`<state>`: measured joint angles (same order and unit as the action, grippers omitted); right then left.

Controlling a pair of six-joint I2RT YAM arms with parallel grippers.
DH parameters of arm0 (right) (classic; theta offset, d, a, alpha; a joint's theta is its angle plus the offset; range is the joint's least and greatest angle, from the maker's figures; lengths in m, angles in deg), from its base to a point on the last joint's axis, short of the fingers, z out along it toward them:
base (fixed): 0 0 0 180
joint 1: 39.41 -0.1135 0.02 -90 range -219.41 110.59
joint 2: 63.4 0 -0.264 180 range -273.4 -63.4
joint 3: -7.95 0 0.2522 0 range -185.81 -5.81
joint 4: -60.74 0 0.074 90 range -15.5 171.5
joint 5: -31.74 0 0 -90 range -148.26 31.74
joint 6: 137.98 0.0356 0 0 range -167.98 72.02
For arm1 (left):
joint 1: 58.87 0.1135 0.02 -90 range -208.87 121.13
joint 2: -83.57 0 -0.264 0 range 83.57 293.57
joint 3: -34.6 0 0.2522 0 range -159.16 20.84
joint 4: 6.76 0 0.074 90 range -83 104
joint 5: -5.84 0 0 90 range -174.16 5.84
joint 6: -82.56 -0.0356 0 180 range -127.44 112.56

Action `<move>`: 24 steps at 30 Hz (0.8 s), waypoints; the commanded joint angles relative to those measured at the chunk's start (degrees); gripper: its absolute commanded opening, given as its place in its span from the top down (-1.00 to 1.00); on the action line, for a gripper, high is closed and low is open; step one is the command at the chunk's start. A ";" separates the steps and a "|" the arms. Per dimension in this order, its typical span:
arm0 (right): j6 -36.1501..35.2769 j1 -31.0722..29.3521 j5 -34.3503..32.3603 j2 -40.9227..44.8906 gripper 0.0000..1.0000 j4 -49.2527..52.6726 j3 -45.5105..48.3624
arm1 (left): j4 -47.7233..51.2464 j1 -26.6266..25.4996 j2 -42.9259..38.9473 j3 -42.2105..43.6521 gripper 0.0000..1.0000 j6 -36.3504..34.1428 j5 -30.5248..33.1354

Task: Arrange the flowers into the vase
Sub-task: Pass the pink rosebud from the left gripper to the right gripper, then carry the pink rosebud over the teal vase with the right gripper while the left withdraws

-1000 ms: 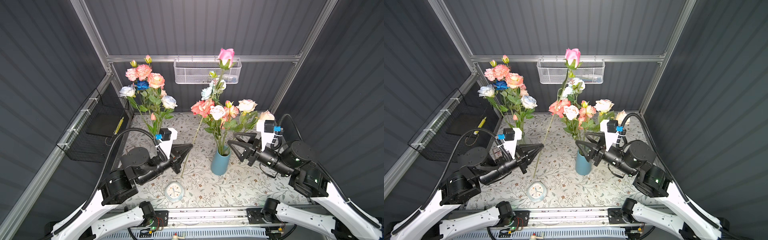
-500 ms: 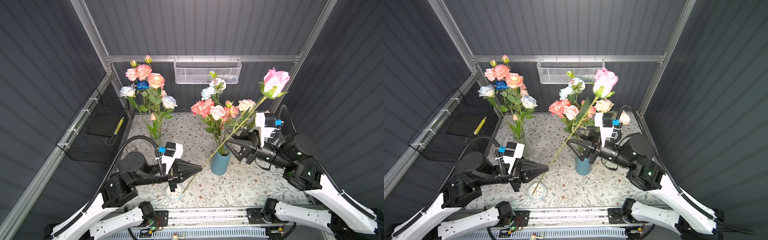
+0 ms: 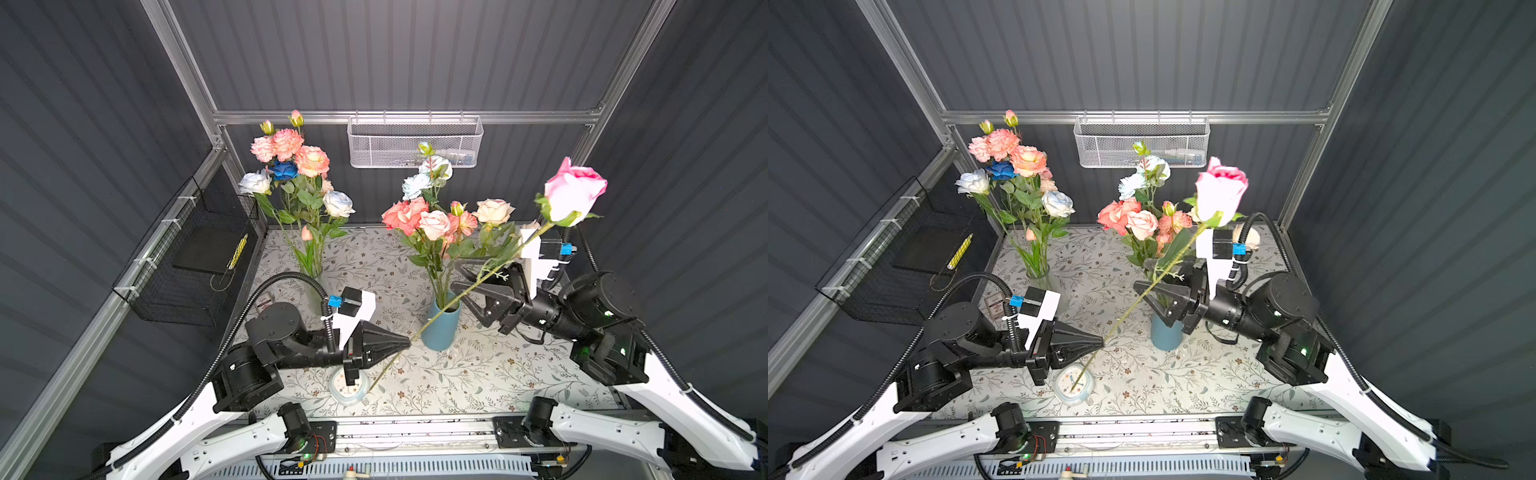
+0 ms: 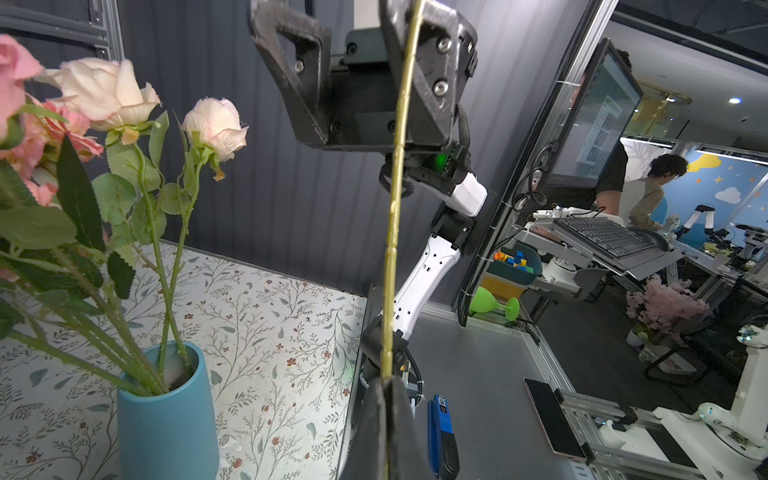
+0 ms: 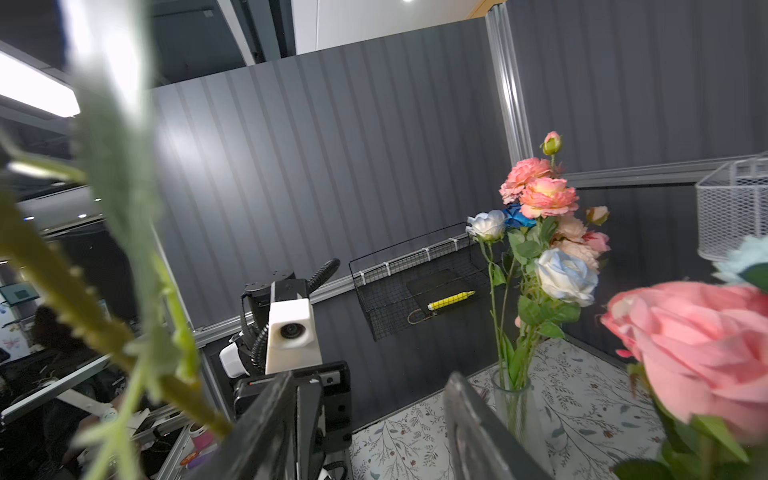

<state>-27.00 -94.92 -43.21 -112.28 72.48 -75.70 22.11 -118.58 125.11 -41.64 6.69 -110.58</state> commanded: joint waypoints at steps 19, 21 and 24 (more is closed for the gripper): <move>1.39 -0.30 3.58 0.78 -0.19 -0.03 -0.45 | 0.05 -0.24 2.38 -1.55 1.00 -0.32 0.44; 1.30 -0.33 5.85 0.59 0.22 -0.18 -1.00 | 1.17 -0.24 2.79 -1.59 1.00 -0.42 0.99; 1.26 -0.30 4.84 1.15 0.76 0.35 -0.75 | 2.69 -0.24 2.46 -1.39 1.00 -0.34 3.58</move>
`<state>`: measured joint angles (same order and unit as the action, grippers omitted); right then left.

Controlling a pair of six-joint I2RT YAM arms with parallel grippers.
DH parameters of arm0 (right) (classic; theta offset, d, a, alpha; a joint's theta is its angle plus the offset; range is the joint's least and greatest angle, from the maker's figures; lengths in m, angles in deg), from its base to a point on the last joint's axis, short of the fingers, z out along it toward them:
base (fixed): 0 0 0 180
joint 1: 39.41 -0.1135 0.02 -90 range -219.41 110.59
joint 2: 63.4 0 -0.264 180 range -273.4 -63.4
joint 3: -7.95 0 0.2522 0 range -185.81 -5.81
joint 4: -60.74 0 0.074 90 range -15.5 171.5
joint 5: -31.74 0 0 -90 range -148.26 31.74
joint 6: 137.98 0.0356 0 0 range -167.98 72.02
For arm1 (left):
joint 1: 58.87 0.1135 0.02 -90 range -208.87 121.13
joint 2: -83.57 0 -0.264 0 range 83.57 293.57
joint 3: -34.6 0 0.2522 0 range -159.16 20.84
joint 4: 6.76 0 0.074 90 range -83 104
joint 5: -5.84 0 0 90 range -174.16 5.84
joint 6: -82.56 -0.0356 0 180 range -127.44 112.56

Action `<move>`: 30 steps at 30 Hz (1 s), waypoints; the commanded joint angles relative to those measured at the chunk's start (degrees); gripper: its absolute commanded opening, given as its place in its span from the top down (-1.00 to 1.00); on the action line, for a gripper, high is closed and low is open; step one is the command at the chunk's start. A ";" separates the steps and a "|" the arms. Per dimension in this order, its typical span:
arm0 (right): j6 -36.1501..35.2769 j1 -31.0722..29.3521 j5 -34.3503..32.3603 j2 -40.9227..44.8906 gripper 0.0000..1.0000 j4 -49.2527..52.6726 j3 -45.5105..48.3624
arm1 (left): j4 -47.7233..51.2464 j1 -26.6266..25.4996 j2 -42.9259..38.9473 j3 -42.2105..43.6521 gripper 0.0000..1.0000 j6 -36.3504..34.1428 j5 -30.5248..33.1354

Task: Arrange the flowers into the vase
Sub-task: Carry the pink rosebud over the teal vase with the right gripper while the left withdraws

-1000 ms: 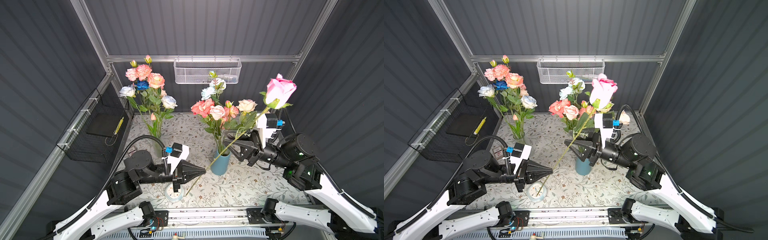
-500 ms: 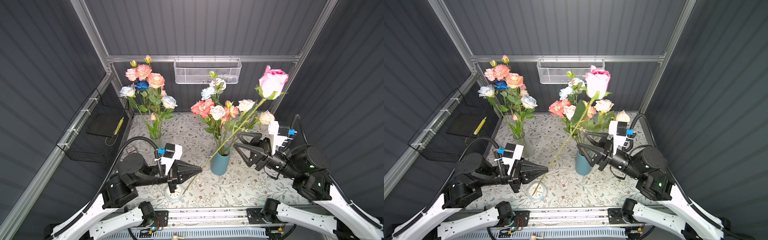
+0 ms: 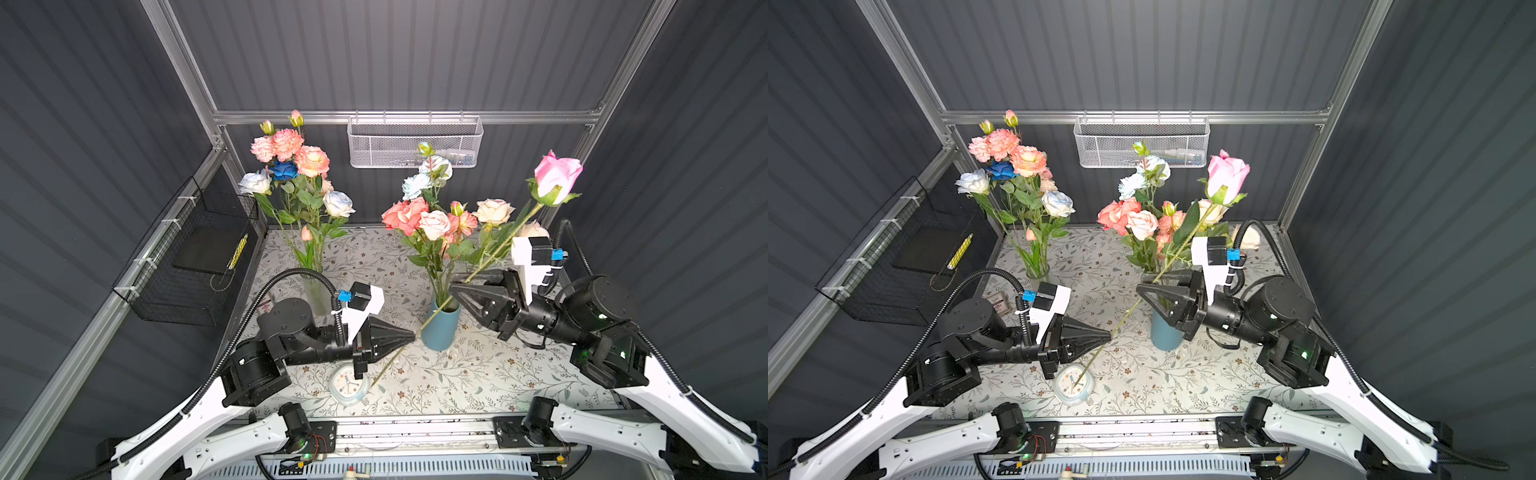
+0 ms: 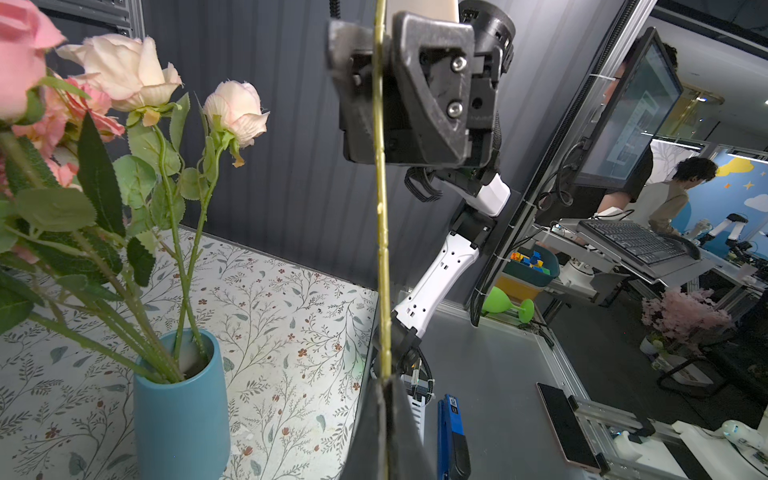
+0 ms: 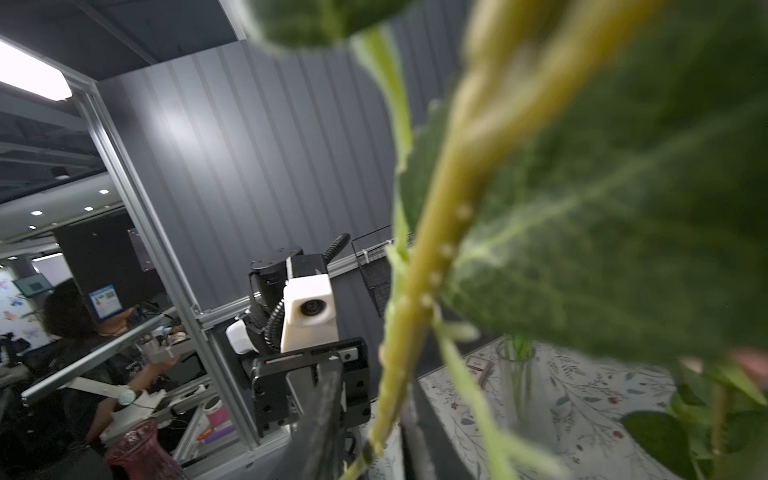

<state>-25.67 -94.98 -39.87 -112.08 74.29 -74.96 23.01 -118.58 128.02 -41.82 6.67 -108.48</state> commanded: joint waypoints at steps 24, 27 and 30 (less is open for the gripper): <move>-18.71 -0.15 -40.09 4.80 1.00 29.04 -9.88 | 6.43 -0.24 -13.11 17.42 -1.00 12.29 37.40; -20.66 -0.15 -41.94 2.12 1.00 30.79 -13.74 | 7.00 -0.28 -14.10 18.67 -1.00 13.13 37.96; -21.59 -0.06 -42.20 0.39 1.00 31.92 -16.74 | 7.02 -0.24 -14.99 19.52 -0.99 13.41 38.19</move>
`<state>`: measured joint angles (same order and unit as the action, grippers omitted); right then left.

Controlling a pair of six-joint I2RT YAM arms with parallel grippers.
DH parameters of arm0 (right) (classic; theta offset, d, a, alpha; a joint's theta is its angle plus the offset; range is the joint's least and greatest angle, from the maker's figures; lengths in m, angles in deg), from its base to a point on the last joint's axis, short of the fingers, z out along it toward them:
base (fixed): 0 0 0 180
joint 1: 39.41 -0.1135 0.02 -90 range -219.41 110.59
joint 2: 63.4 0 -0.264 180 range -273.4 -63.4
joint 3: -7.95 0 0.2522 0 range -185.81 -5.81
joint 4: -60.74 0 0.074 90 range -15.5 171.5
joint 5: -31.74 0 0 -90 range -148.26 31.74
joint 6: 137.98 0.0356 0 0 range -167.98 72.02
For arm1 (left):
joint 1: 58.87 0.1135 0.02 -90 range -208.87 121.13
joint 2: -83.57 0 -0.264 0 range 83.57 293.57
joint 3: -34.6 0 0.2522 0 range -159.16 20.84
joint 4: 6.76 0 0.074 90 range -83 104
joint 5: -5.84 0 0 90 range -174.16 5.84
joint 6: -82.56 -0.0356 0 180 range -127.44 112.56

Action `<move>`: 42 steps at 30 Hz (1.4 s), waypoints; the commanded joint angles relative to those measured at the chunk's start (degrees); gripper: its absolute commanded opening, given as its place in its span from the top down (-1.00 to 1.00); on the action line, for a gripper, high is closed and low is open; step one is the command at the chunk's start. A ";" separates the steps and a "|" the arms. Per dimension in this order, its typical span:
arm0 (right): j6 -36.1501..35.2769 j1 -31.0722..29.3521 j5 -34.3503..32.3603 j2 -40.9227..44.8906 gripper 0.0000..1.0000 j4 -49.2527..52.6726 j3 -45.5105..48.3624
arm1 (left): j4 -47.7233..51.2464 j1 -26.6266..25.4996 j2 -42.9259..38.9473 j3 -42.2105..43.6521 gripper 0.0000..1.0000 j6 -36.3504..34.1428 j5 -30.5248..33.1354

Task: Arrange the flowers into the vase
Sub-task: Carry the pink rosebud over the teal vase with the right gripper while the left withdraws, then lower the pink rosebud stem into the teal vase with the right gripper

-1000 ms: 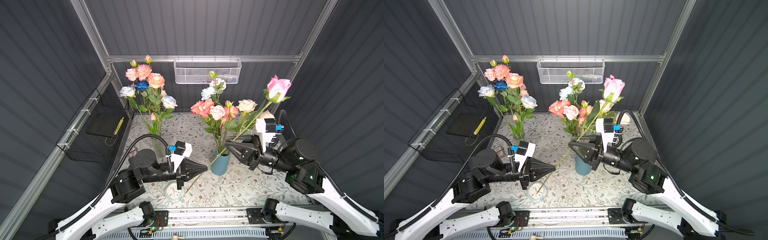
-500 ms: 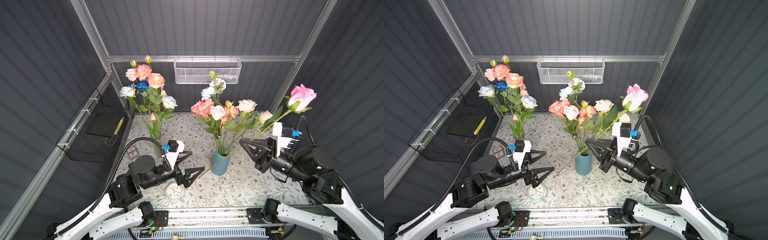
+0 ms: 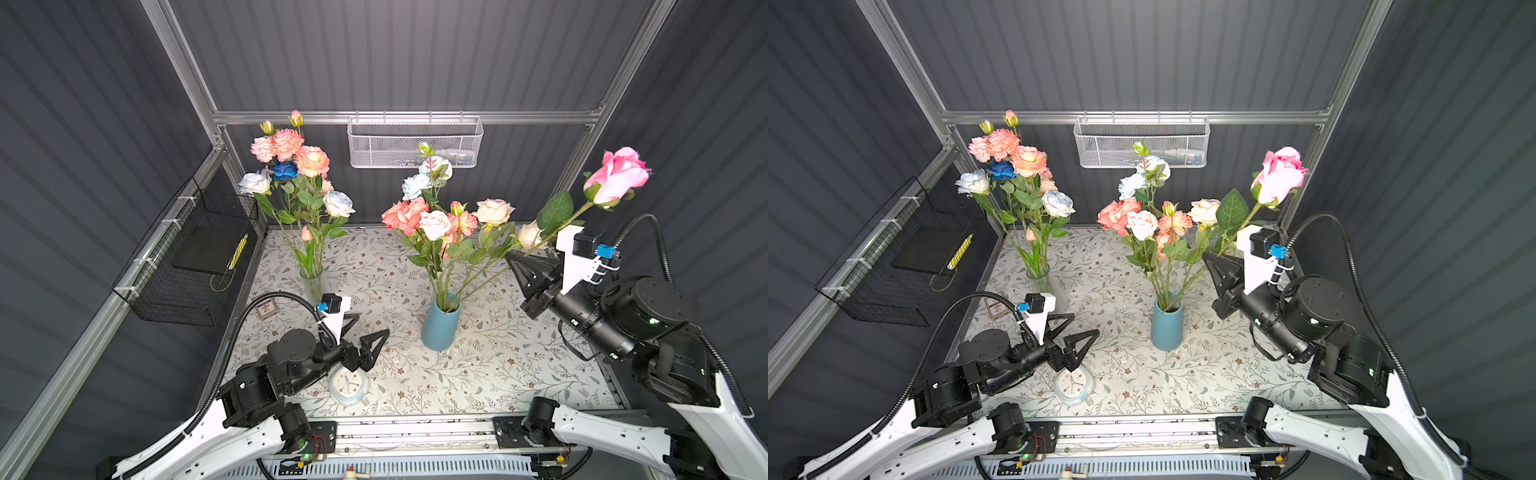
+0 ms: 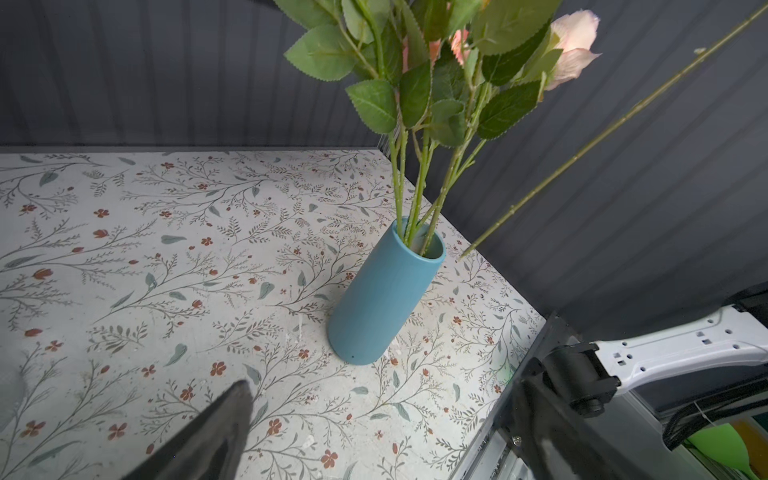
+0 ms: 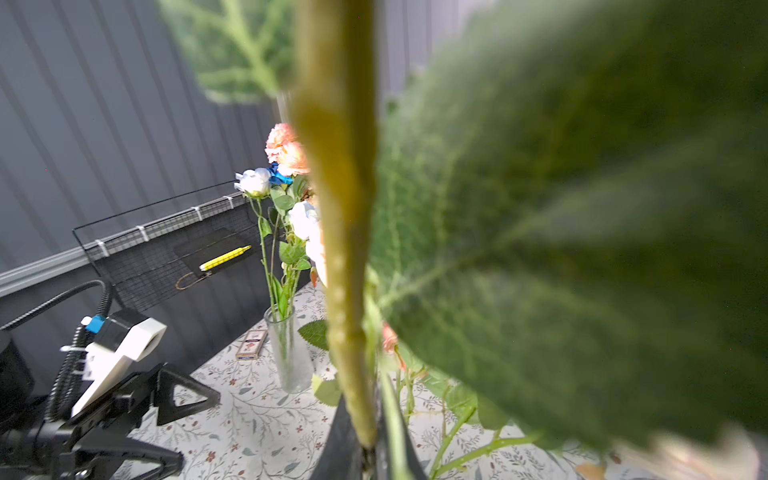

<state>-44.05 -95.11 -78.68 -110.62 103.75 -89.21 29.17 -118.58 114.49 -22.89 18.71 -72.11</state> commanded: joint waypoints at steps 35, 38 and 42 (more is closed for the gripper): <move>8.91 7.87 10.61 2.28 -0.98 -7.63 19.01 | 5.98 -0.24 -2.80 1.80 -0.99 5.23 11.44; 11.09 7.89 12.02 6.85 -0.98 -8.19 23.25 | 8.16 -0.22 -2.32 1.56 -0.99 6.65 14.54; 13.62 7.89 13.61 15.45 -0.98 -10.70 31.64 | 10.47 -0.30 -1.91 2.17 -1.00 11.11 17.81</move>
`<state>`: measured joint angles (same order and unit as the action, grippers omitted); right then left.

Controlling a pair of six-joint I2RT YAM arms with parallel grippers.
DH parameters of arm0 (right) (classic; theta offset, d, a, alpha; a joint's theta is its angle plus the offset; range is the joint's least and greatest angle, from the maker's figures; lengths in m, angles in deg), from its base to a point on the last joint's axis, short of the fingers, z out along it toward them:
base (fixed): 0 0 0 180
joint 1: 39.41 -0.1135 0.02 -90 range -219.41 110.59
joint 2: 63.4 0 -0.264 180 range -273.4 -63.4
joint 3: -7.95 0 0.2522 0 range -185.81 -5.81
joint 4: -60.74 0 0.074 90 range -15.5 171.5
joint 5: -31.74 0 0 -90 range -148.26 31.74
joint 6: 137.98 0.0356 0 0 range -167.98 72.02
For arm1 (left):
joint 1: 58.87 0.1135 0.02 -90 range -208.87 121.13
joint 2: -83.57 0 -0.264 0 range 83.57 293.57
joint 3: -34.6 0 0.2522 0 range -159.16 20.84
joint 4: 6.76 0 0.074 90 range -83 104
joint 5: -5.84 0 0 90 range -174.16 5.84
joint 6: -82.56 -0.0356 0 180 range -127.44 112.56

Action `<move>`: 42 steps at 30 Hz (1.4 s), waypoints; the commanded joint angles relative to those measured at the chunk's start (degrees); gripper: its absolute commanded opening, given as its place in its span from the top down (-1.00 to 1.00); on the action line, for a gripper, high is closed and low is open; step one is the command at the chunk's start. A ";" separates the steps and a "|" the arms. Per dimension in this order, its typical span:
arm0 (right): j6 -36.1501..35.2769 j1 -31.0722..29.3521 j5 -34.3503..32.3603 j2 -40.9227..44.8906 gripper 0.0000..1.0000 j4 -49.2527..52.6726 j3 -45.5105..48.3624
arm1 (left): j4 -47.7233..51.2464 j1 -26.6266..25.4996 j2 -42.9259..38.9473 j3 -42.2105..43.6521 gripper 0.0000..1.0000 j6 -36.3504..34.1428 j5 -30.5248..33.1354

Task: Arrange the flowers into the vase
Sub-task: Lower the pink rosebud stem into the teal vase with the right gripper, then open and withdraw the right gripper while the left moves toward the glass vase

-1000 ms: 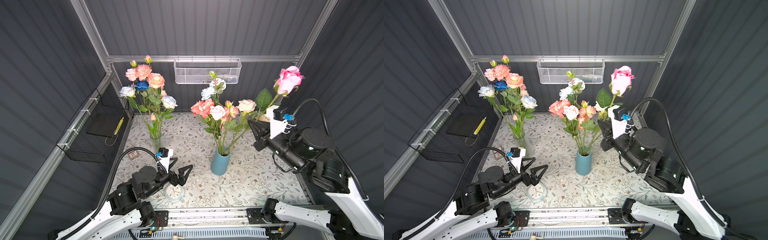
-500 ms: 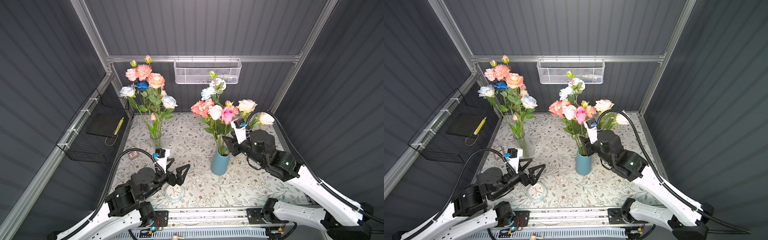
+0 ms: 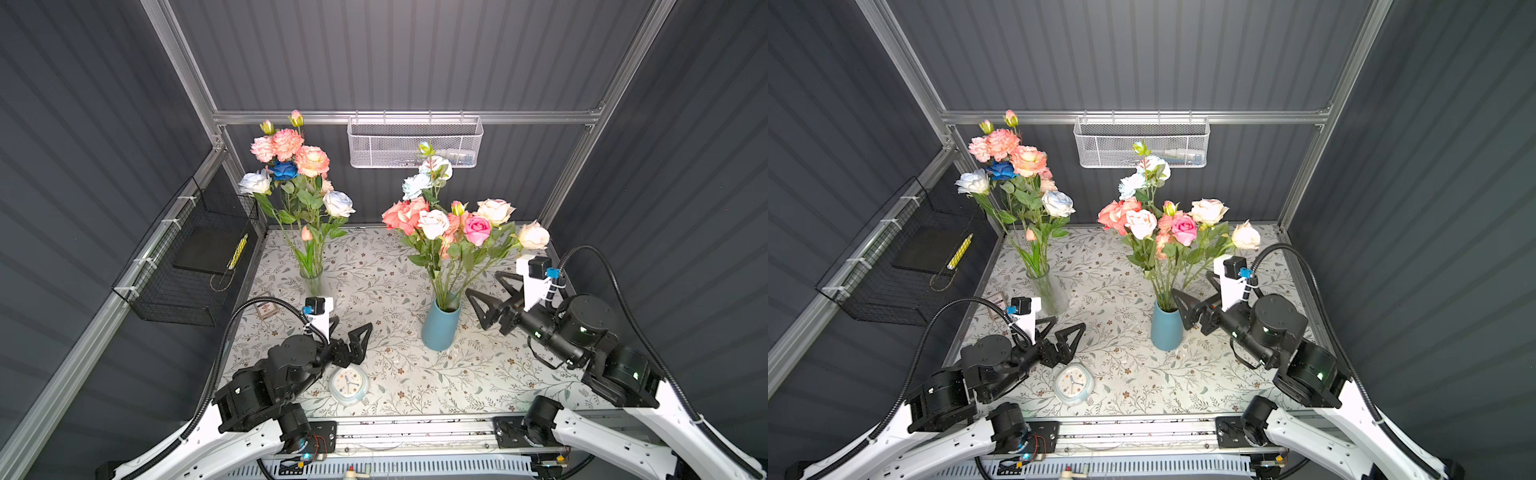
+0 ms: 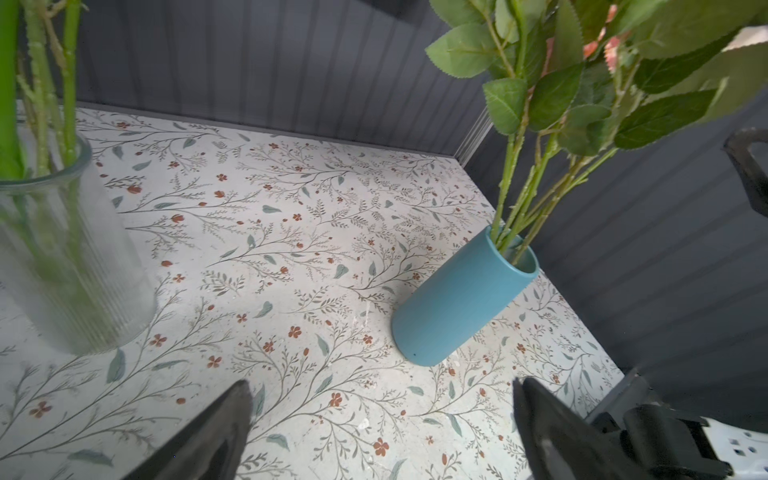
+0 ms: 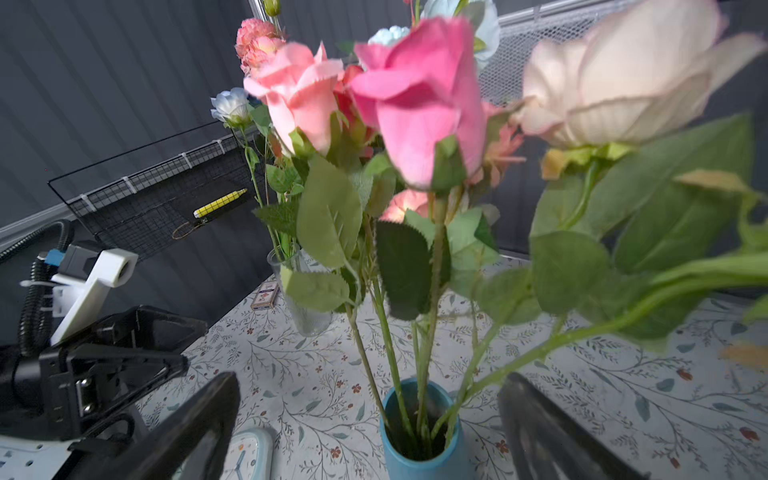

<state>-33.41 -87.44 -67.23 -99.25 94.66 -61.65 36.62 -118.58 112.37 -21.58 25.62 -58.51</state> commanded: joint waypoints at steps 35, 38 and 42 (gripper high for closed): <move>3.66 0.22 4.10 22.01 -0.98 -4.02 17.83 | 14.08 0.99 31.26 -2.67 -0.99 21.59 19.28; 3.93 0.22 4.05 22.12 -0.98 -3.89 17.91 | 7.86 3.33 33.69 -0.78 -0.99 23.05 15.21; 4.13 0.21 4.70 22.36 -0.98 -4.11 17.90 | -2.74 17.43 27.13 9.19 -0.81 23.93 3.77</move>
<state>-29.91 -87.44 -62.71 -77.72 91.25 -44.05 40.76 -107.47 143.56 -16.90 49.75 -45.97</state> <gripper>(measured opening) 0.989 0.913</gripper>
